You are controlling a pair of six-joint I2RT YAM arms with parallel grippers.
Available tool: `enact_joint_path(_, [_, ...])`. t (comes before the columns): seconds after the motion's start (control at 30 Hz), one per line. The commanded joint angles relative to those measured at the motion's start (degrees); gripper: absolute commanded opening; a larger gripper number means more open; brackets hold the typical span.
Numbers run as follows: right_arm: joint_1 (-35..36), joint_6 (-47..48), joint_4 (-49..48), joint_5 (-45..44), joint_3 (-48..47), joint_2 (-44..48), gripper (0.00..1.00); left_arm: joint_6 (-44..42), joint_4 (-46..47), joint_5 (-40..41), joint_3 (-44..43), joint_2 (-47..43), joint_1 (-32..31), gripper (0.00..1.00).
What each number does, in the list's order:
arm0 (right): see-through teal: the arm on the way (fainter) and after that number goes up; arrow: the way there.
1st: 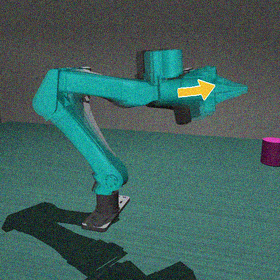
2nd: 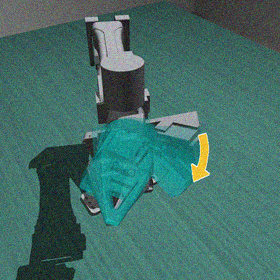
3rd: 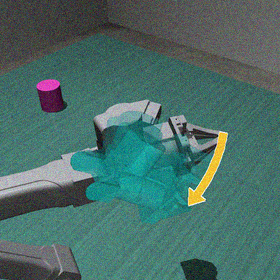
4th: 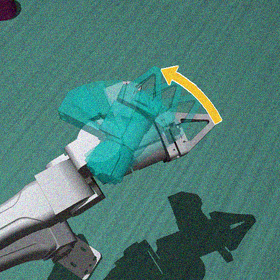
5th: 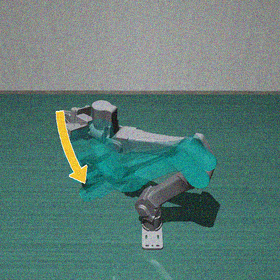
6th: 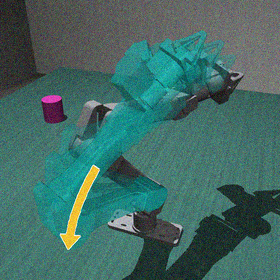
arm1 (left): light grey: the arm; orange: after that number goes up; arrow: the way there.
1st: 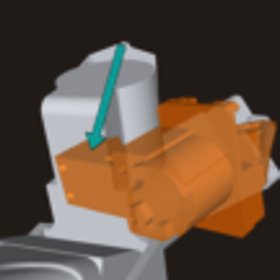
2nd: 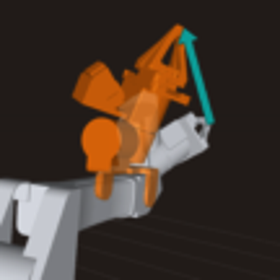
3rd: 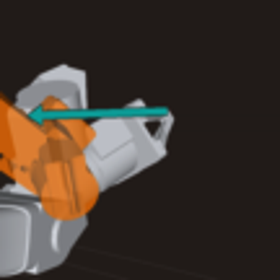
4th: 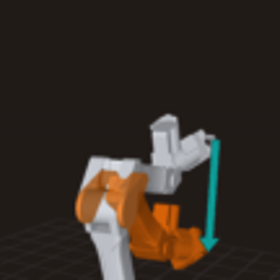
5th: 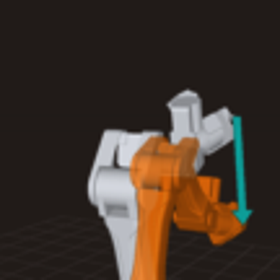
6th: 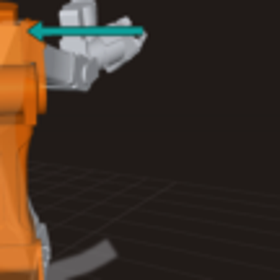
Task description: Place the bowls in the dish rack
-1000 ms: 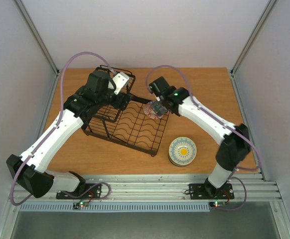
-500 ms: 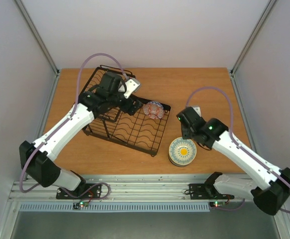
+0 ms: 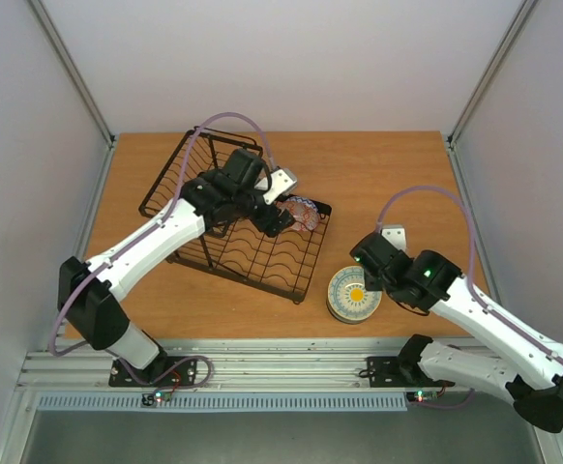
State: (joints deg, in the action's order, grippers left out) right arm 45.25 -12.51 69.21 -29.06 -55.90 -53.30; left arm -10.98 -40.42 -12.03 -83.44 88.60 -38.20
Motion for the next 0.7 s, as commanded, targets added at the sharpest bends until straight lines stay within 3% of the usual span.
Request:
enact_joint_path(0.0, [3.60,-4.39,2.63,-3.45,0.44,-2.99,0.37,0.47,-2.45,-3.39,-2.27,2.45,-1.43,0.81])
enact_joint_path(0.27, [10.09,-19.93,14.17,-15.01,-0.76,-5.73,0.41,2.04,-3.79,-5.41,-3.81,6.73,-9.35,0.83])
enact_joint_path(0.5, [16.47,-33.17,21.93,-21.90,0.47,11.18,0.43,2.64,-4.24,-6.05,-5.46,11.40,-15.99,0.83])
enact_joint_path(0.67, [16.53,-24.76,12.15,-19.95,4.53,27.77,0.43,2.50,-4.35,-4.87,-6.73,13.95,-19.28,0.83])
